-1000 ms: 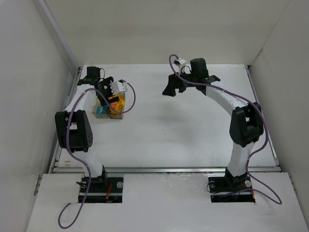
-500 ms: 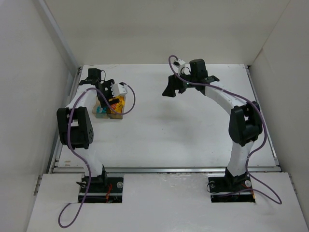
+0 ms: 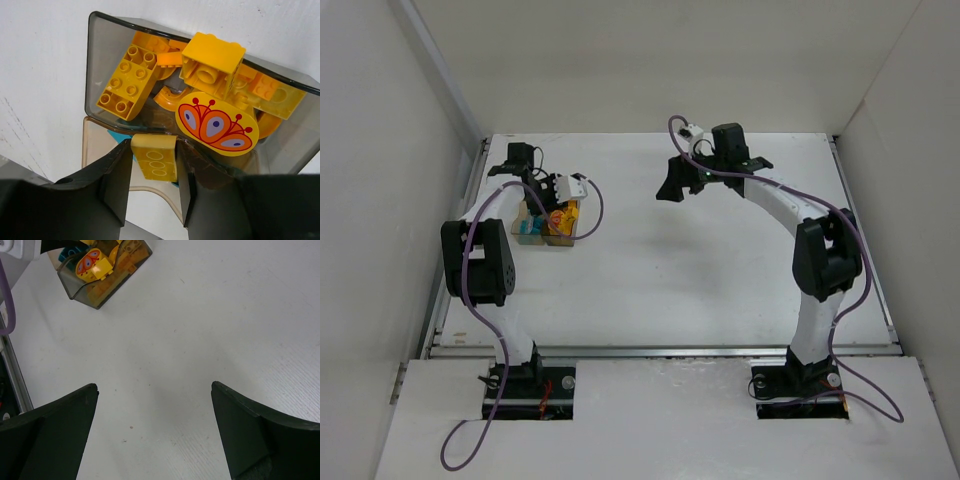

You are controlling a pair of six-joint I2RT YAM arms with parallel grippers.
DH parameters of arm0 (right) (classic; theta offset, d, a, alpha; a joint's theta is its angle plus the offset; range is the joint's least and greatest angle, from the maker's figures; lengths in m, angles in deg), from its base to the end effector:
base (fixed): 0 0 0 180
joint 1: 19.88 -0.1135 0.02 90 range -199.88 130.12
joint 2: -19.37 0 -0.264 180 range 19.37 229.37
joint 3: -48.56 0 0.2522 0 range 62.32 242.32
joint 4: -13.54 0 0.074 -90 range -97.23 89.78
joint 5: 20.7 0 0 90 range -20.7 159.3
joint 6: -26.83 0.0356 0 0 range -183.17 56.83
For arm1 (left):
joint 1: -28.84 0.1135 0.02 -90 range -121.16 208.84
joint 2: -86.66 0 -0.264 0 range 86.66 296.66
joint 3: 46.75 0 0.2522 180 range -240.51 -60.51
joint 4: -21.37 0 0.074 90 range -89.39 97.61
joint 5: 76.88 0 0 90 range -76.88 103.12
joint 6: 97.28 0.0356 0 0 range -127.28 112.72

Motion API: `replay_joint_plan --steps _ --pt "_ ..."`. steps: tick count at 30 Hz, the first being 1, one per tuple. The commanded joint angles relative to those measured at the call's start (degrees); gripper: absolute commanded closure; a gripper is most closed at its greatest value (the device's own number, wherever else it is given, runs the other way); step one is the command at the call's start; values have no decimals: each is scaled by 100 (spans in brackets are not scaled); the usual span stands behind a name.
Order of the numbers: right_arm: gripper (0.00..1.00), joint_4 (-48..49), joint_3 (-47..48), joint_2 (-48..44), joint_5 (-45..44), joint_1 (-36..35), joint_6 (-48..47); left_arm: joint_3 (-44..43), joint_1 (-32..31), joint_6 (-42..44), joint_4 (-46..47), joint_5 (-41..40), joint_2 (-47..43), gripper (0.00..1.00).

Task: Sort the legos into containers by color

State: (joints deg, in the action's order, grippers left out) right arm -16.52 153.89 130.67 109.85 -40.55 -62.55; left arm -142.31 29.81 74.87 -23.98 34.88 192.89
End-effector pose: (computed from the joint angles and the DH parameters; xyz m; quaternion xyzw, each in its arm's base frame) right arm 0.4114 0.1800 0.2738 -0.3004 0.7958 0.3821 0.3613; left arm 0.4016 -0.0064 0.2315 0.6529 0.6773 0.0553 0.3345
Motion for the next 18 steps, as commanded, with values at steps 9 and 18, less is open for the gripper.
replay_joint_plan --steps 9,18 --pt "0 83 133 137 154 36 -124 -582 -53 -249 -224 135 -50 100" --pt "0 83 133 137 154 36 -124 -1479 -106 -2351 -224 829 55 100"
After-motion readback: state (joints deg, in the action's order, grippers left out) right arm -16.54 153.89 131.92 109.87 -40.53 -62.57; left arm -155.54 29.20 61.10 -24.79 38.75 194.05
